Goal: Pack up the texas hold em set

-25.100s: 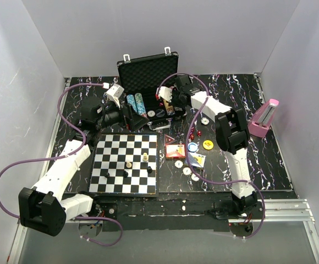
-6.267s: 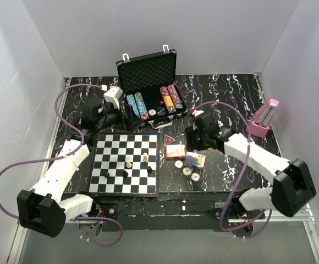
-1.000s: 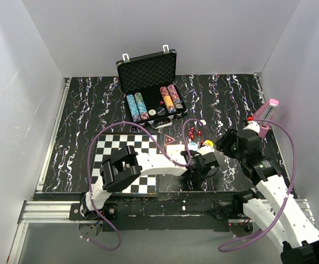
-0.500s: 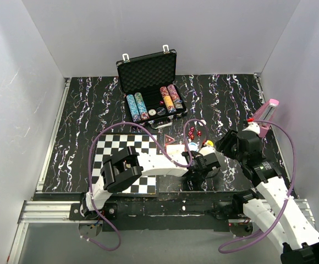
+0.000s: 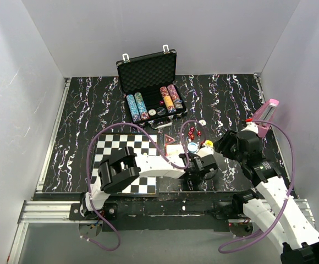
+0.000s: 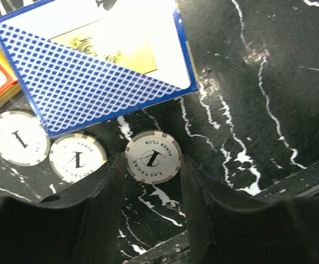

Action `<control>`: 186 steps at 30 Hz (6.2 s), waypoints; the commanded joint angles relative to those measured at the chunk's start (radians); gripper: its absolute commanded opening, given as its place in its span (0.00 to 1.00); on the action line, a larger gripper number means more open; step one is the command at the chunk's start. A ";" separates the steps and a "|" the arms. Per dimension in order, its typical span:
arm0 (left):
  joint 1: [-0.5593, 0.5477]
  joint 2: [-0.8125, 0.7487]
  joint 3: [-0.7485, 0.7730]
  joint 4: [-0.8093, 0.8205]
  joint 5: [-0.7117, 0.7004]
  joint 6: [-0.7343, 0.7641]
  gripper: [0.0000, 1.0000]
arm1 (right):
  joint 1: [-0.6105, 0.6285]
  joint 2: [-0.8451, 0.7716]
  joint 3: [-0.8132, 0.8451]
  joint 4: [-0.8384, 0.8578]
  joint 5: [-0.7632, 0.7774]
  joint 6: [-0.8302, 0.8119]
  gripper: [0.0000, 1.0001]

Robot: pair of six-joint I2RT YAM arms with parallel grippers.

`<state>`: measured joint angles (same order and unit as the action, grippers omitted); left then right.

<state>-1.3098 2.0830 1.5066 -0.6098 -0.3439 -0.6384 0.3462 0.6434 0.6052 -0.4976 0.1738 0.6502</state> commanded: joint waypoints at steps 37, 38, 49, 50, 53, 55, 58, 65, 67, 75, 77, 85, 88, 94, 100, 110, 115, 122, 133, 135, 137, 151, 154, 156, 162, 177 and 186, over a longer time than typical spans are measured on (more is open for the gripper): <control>0.053 -0.581 -0.565 0.697 0.190 0.410 0.21 | -0.161 0.260 -0.116 0.192 -0.988 -0.077 0.46; 0.053 -0.583 -0.565 0.697 0.194 0.410 0.21 | -0.161 0.260 -0.113 0.197 -0.997 -0.073 0.45; 0.055 -0.584 -0.569 0.714 0.187 0.410 0.21 | -0.159 0.289 -0.114 0.186 -1.076 -0.090 0.38; 0.057 -0.584 -0.569 0.716 0.189 0.411 0.21 | -0.159 0.292 -0.116 0.180 -1.077 -0.096 0.37; 0.057 -0.578 -0.565 0.711 0.187 0.414 0.21 | -0.159 0.292 -0.125 0.189 -1.079 -0.090 0.24; 0.057 -0.578 -0.565 0.710 0.187 0.417 0.22 | -0.159 0.292 -0.125 0.198 -1.091 -0.089 0.08; 0.058 -0.578 -0.565 0.702 0.187 0.418 0.36 | -0.159 0.285 -0.119 0.217 -1.085 -0.080 0.01; 0.138 -0.684 -0.579 0.616 0.252 0.411 0.98 | -0.158 0.271 0.033 0.107 -0.763 -0.133 0.01; 0.200 -0.760 -0.574 0.518 0.343 0.413 0.98 | -0.158 0.277 0.121 0.099 -0.677 -0.187 0.01; 0.640 -0.900 -0.366 0.014 0.660 0.456 0.98 | -0.127 0.525 0.384 0.221 -0.658 -0.512 0.01; 0.731 -0.894 -0.333 -0.028 0.648 0.427 0.98 | -0.092 0.617 0.467 0.244 -0.646 -0.613 0.01; 0.926 -0.917 -0.448 0.145 0.616 0.388 0.98 | 0.022 0.953 0.706 0.346 -0.574 -1.038 0.01; 0.948 -0.914 -0.471 0.160 0.586 0.405 0.98 | 0.040 1.085 0.824 0.298 -0.533 -1.168 0.01; 0.951 -0.900 -0.482 0.151 0.556 0.428 0.98 | 0.057 1.266 0.949 0.355 -0.449 -1.348 0.01; 0.951 -0.880 -0.474 0.147 0.542 0.444 0.98 | 0.065 1.404 1.039 0.392 -0.373 -1.504 0.01; 0.951 -0.837 -0.464 0.145 0.554 0.445 0.98 | 0.065 1.521 1.108 0.461 -0.362 -1.660 0.01; 0.951 -0.825 -0.460 0.145 0.560 0.442 0.98 | 0.068 1.550 1.159 0.419 -0.421 -1.684 0.01; 0.951 -0.819 -0.460 0.148 0.568 0.442 0.98 | 0.066 1.564 1.214 0.255 -0.505 -1.738 0.01; 0.949 -0.821 -0.460 0.151 0.576 0.439 0.98 | 0.066 1.422 1.064 0.304 -0.484 -1.713 0.01; 0.951 -0.822 -0.462 0.153 0.580 0.437 0.98 | 0.066 1.402 1.042 0.304 -0.473 -1.724 0.01; 0.951 -0.822 -0.464 0.154 0.583 0.434 0.98 | 0.066 1.392 1.036 0.284 -0.468 -1.736 0.01; 0.951 -0.819 -0.467 0.157 0.595 0.433 0.98 | 0.077 1.409 0.996 0.320 -0.461 -1.759 0.01; 0.951 -0.818 -0.465 0.157 0.595 0.434 0.98 | 0.079 1.424 1.013 0.323 -0.461 -1.761 0.01; 0.951 -0.814 -0.465 0.157 0.595 0.434 0.98 | 0.080 1.441 1.034 0.304 -0.461 -1.764 0.01; 0.951 -0.813 -0.464 0.156 0.595 0.436 0.98 | 0.082 1.481 1.056 0.294 -0.444 -1.781 0.01; 0.952 -0.798 -0.460 0.154 0.600 0.436 0.98 | 0.083 1.566 1.096 0.353 -0.398 -1.827 0.01; 0.952 -0.795 -0.459 0.154 0.602 0.436 0.98 | 0.082 1.567 1.076 0.329 -0.428 -1.811 0.01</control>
<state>-0.3618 1.2888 1.0229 -0.4664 0.2451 -0.2092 0.4278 2.1647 1.6798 -0.1829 -0.2451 -1.1542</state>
